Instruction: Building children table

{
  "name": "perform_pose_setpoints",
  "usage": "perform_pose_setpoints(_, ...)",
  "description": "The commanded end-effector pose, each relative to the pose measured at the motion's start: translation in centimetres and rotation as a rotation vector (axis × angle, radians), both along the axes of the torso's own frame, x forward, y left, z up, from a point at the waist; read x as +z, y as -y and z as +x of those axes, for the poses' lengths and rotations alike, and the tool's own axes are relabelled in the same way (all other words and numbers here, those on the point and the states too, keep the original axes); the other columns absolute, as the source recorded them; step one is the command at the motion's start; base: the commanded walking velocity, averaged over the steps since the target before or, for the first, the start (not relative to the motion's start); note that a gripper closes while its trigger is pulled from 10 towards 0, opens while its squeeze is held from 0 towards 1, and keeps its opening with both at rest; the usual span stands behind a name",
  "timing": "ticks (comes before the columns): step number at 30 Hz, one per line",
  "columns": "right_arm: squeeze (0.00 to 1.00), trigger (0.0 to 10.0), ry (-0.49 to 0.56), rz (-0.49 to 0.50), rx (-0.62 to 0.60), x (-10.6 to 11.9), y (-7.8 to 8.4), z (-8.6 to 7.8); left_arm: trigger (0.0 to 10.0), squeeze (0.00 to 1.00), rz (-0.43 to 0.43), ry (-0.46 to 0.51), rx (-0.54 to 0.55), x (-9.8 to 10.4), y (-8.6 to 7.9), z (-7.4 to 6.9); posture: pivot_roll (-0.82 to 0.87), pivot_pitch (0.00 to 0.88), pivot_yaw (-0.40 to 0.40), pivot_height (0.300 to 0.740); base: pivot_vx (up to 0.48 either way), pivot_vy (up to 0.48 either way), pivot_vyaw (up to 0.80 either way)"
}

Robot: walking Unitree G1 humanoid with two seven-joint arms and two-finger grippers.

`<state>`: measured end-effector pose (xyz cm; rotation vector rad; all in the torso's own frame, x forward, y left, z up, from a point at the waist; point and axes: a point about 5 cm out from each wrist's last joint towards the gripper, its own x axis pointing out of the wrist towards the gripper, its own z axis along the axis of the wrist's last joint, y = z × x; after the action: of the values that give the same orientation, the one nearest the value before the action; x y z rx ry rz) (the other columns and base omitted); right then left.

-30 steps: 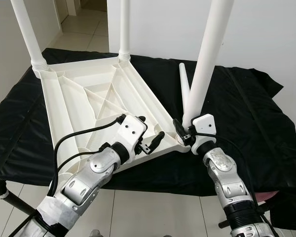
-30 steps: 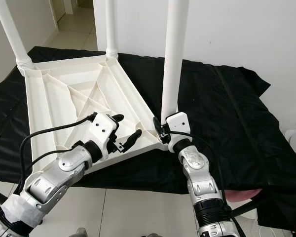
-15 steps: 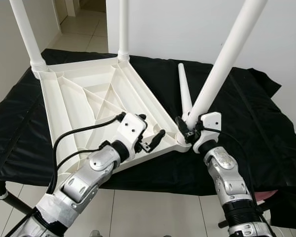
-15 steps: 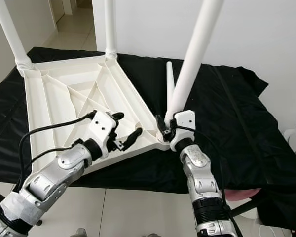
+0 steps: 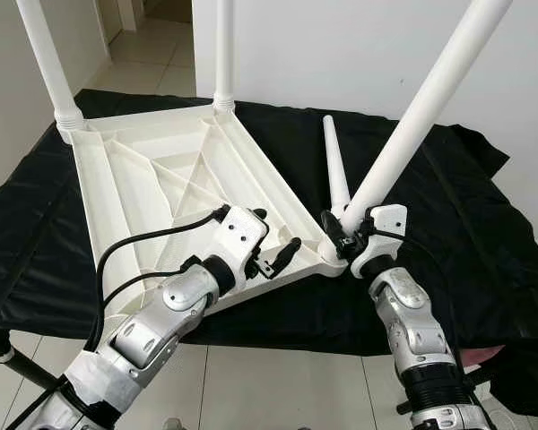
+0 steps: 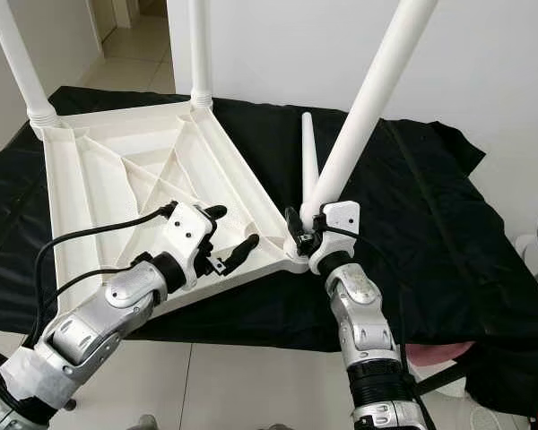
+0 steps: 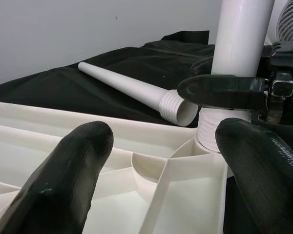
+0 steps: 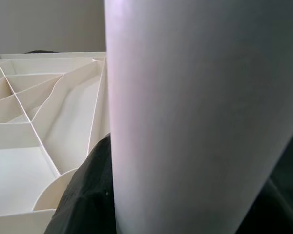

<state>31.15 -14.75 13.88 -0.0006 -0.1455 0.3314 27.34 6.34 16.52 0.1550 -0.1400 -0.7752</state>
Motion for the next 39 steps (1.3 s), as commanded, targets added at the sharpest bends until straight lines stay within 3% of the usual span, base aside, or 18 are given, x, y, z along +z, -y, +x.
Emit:
perform_pose_setpoints(1,0.00,10.0,-0.080,-0.042,0.004,-2.0,0.0,-0.5,10.0,0.00,0.048,0.001,-0.296,0.2,1.1,-1.3,0.04,0.044,-0.060,0.740,0.000,0.000,0.00)
perform_pose_setpoints(9,0.00,10.0,0.002,-0.108,0.075,-2.1,-0.9,-1.7,10.0,0.00,0.047,0.003,-0.291,0.3,1.0,-1.3,0.04,0.047,-0.063,0.740,0.000,0.000,0.00)
perform_pose_setpoints(14,0.00,10.0,-0.003,-0.001,0.035,-2.6,-0.2,-2.1,10.0,0.00,0.047,0.005,-0.291,0.3,1.0,-1.3,0.04,0.048,-0.061,0.740,0.000,0.000,0.00)
perform_pose_setpoints(18,0.00,10.0,-0.018,0.014,0.015,-3.1,0.1,-2.1,10.0,0.00,0.049,0.006,-0.292,0.4,1.0,-1.3,0.04,0.049,-0.058,0.740,0.000,0.000,0.00)
perform_pose_setpoints(27,0.00,10.0,-0.114,-0.064,-0.021,-2.7,0.3,-0.4,10.0,0.00,0.055,0.008,-0.297,0.5,1.0,-1.2,0.04,0.052,-0.052,0.740,0.000,0.000,0.00)
perform_pose_setpoints(39,0.00,10.0,-0.159,-0.065,0.028,-2.7,0.1,-0.2,10.0,0.00,0.053,0.012,-0.292,0.6,0.9,-1.3,0.04,0.054,-0.055,0.740,0.000,0.000,0.00)
